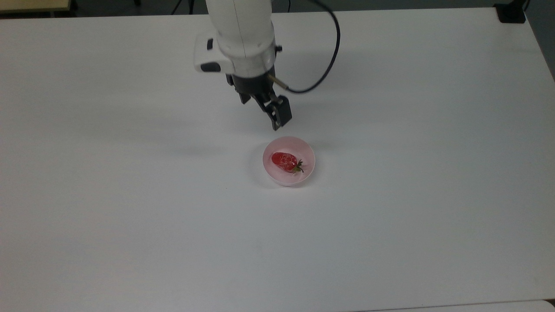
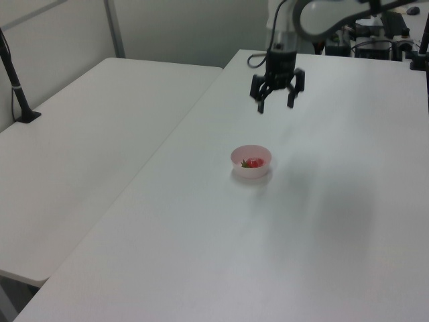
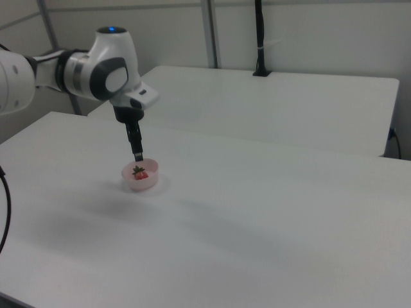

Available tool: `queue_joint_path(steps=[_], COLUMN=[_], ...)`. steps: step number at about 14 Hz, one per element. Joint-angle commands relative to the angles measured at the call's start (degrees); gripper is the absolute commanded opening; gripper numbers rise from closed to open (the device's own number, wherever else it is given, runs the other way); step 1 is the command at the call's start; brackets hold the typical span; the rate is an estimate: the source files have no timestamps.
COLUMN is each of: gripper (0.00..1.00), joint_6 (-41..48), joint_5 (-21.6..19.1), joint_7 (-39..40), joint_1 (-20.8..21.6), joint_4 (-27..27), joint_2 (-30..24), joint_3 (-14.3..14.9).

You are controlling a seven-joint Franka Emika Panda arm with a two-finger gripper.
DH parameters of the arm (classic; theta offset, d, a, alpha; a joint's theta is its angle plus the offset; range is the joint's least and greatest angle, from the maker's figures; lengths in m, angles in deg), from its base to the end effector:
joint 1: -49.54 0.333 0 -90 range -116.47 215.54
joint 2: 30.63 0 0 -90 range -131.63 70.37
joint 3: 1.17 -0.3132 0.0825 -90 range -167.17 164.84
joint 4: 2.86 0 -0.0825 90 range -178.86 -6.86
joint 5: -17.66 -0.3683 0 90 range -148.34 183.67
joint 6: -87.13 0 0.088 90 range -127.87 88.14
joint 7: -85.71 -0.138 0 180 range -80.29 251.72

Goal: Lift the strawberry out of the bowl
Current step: 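Move the gripper down toward the strawberry in the pink bowl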

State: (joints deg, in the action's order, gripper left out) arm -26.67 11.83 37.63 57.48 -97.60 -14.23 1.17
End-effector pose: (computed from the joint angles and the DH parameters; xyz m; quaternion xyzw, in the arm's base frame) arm 0.6311 0.0732 0.4210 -0.9242 0.3790 -0.0022 0.0474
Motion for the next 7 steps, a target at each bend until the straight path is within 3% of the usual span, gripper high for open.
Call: queue_joint_path(steps=[1, 3, 7], gripper=[1.0, 0.94, 0.94], joint_6=[-6.1, -11.4, -12.6], joint_5=[-2.5, -2.6, -2.6], joint_7=[-14.2, -21.1, -22.2], joint_1=[1.2, 2.0, 2.0], joint_4=[-0.8, -1.3, -1.3], joint_2=[3.7, 6.4, 9.3], joint_3=[-0.6, -0.7, -1.8])
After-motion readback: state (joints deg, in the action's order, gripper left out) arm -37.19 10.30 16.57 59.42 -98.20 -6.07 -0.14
